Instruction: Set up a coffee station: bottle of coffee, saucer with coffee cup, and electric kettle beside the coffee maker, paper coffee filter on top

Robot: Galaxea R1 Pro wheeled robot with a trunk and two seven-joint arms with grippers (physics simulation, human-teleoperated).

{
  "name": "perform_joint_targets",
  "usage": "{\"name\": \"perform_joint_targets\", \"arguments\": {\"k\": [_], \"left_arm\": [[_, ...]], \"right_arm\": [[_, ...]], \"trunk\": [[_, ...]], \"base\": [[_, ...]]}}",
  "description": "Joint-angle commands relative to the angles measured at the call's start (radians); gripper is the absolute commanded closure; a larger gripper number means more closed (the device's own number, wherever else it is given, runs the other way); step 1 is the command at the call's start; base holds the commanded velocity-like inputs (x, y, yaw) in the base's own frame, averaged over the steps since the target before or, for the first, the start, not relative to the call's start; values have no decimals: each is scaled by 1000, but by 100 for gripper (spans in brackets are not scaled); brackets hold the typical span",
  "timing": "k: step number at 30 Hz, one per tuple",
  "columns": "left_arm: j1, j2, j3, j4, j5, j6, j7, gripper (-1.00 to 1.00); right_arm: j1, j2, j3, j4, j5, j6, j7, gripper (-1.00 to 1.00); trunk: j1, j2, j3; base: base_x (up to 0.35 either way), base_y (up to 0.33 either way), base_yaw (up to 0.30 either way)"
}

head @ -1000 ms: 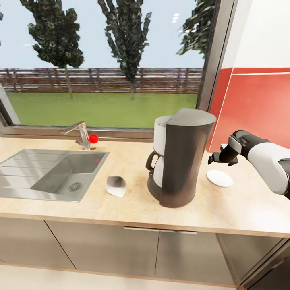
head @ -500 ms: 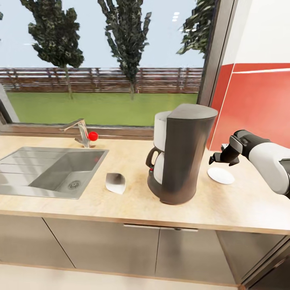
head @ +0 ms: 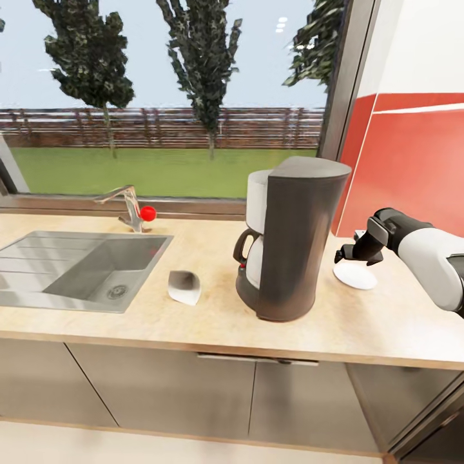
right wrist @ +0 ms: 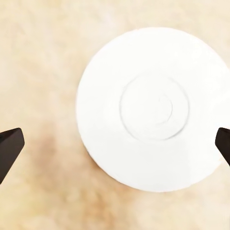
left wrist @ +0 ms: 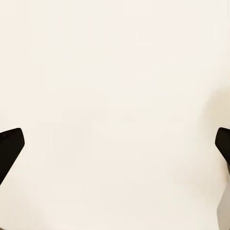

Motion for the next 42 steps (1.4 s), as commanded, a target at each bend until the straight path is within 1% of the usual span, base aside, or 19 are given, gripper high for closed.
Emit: {"name": "perform_joint_targets", "arguments": {"k": [1, 9, 19, 24, 39, 42], "left_arm": [[0, 0, 7, 0, 8, -1, -9, -100], [0, 0, 6, -1, 7, -1, -10, -100], [0, -3, 6, -2, 7, -1, -9, -100], [0, -5, 6, -2, 7, -2, -9, -100], [0, -6, 6, -2, 7, -3, -9, -100], [0, -7, 6, -2, 7, -2, -9, -100]], "right_arm": [[-1, 0, 9, 2, -3, 1, 7, -100], [-1, 4, 9, 2, -2, 4, 6, -100], [-1, 10, 10, 2, -2, 53, 5, -100], [-1, 13, 10, 2, 0, 102, 6, -100], [-1, 13, 10, 1, 1, 97, 4, -100], [-1, 13, 10, 1, 1, 94, 3, -100]], "trunk": [[4, -8, -4], [35, -64, -29], [73, -134, -60], [73, -134, -60], [73, -134, -60], [73, -134, -60]], "base": [[0, 0, 0], [0, 0, 0], [0, 0, 0], [0, 0, 0], [1, 0, 0], [223, 0, 0]]}}
